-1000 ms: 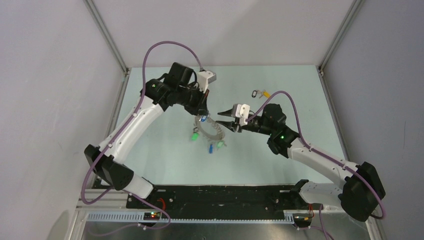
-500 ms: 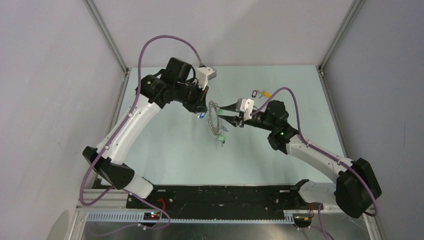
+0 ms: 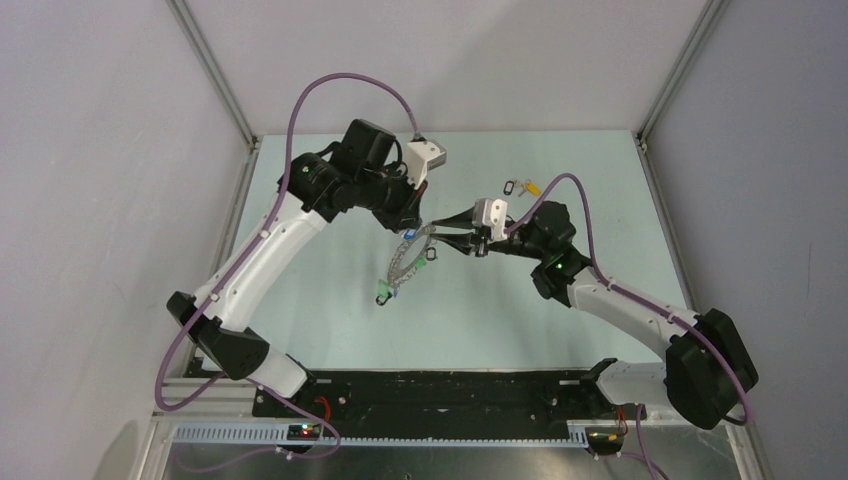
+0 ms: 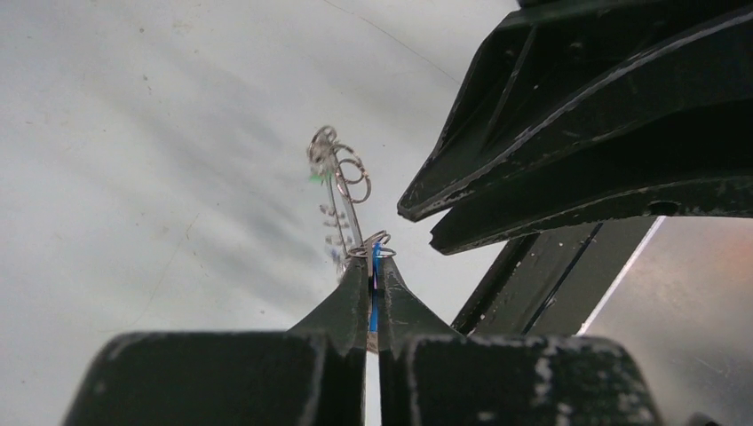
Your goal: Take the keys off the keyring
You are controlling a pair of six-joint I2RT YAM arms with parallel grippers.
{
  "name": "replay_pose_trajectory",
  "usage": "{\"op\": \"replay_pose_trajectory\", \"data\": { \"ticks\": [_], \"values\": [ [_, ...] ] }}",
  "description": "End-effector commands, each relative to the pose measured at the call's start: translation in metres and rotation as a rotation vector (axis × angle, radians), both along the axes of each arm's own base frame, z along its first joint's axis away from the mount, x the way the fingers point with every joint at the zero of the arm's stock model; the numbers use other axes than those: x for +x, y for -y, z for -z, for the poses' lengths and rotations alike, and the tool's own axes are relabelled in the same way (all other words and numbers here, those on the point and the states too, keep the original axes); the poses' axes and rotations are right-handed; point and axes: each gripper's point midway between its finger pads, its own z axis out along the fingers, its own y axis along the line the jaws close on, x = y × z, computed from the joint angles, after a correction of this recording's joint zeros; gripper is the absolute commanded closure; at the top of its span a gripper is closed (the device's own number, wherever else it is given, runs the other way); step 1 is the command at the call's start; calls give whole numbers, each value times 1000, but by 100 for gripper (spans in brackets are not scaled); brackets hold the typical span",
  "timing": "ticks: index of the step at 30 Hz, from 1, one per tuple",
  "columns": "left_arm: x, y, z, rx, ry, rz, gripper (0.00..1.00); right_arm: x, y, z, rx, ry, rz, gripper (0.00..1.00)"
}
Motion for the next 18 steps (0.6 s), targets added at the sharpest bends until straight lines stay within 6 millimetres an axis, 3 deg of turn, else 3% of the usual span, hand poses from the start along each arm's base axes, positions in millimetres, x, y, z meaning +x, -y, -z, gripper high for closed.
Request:
{"op": "replay_pose_trajectory", "data": {
  "ticks": [1,11,18],
  "values": [
    [-6,0,-36,-49,128,38,100,-8,-10,-14,17,33,-52,71],
    [-15,-1,-42,-50,168,75,100,-12,-15,-10,1,35,-69,75],
    [-17,-2,-43,-41,186,78,100,-14,-11,-19,10,52,-58,75]
  ]
}}
